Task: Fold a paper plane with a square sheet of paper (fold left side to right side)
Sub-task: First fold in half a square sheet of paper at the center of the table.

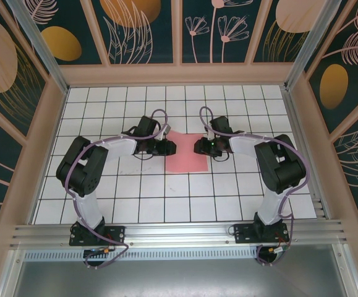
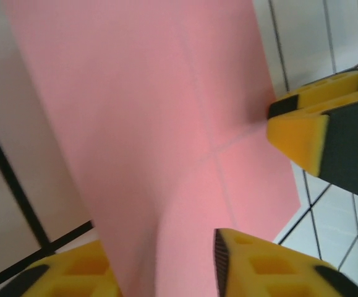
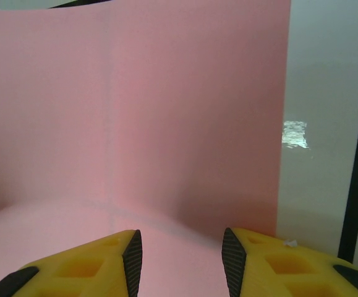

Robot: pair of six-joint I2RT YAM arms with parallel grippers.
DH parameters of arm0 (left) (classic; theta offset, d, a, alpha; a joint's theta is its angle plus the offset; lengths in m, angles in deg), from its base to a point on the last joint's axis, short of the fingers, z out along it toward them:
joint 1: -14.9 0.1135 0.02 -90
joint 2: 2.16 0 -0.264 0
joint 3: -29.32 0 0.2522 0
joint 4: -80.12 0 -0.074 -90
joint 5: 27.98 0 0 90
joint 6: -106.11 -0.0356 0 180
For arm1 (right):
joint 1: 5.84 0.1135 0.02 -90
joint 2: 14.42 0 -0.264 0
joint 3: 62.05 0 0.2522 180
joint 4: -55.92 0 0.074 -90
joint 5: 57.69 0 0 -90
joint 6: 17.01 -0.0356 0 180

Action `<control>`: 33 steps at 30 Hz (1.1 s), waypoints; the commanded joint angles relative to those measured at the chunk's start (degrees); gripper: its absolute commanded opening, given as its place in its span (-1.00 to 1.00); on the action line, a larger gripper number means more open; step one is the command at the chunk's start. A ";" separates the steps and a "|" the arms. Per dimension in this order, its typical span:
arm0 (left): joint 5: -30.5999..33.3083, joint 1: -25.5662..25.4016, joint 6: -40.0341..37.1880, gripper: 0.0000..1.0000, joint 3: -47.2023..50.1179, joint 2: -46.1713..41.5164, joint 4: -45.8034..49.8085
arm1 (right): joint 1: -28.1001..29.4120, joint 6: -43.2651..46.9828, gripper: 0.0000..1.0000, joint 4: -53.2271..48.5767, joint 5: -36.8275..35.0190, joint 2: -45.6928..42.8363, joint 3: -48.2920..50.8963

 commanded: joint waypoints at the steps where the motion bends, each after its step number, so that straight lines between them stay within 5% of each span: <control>1: -5.74 0.43 2.87 -0.12 -0.60 0.13 -4.58 | 0.49 -1.39 -0.13 -2.18 -1.65 1.10 1.08; 10: -12.24 -0.94 9.33 0.12 -0.50 1.64 -13.71 | 0.41 -4.37 -0.12 4.34 2.44 0.42 4.92; 33: -12.17 -3.87 11.56 0.22 -4.11 6.55 -16.02 | -7.32 -12.95 -0.05 20.26 15.72 -12.58 12.60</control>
